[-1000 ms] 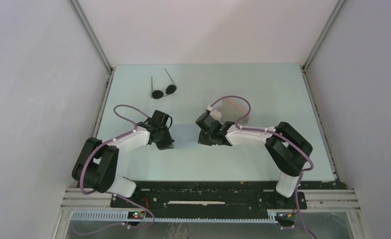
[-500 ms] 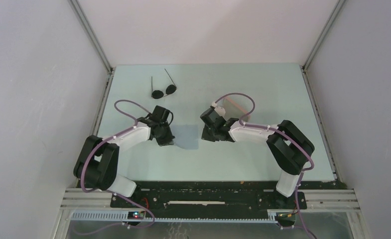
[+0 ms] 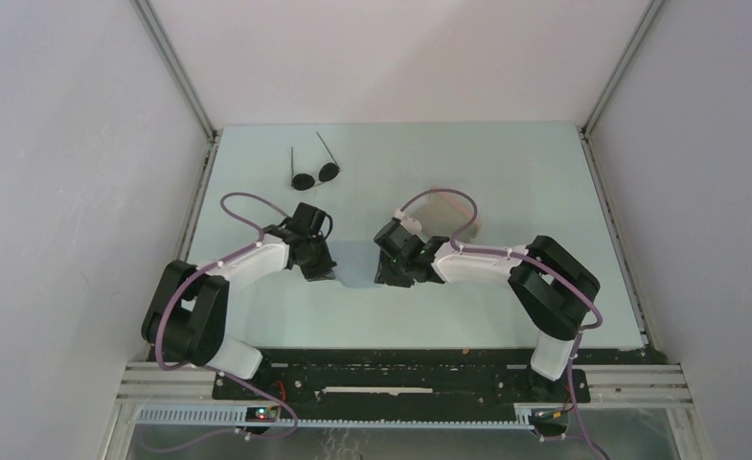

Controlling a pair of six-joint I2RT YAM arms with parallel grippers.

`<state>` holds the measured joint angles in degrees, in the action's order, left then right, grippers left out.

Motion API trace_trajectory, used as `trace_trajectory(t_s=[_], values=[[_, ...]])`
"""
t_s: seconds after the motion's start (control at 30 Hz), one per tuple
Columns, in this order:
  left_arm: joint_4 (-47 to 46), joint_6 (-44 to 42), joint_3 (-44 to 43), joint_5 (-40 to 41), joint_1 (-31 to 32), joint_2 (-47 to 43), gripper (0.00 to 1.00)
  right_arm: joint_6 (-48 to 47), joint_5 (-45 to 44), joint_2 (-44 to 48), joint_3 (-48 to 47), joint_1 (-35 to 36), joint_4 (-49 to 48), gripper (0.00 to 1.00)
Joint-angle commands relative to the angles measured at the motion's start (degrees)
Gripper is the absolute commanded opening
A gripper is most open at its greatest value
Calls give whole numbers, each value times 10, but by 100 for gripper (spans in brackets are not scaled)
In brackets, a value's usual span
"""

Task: Organize the sunglasses
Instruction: Fold the glasses cleaning cloth at the center of the board.

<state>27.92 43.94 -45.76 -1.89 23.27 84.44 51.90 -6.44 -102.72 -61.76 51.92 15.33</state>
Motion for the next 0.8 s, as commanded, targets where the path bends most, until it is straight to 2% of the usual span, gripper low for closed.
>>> trace_trajectory(t_s=[0.0,0.33,0.53,0.77], values=[[-12,-12,10,-10,-2,-3,0,11,-4,-4,-1,9,2,43],[-16,-11,13,-10,-3,-2,0,16,12,-26,-1,3,-17,33],[-19,-10,18,-10,-2,-2,0,21,13,-36,-1,2,-20,31],[-19,-9,19,-12,-3,-10,0,20,18,-37,-1,-2,-32,19]])
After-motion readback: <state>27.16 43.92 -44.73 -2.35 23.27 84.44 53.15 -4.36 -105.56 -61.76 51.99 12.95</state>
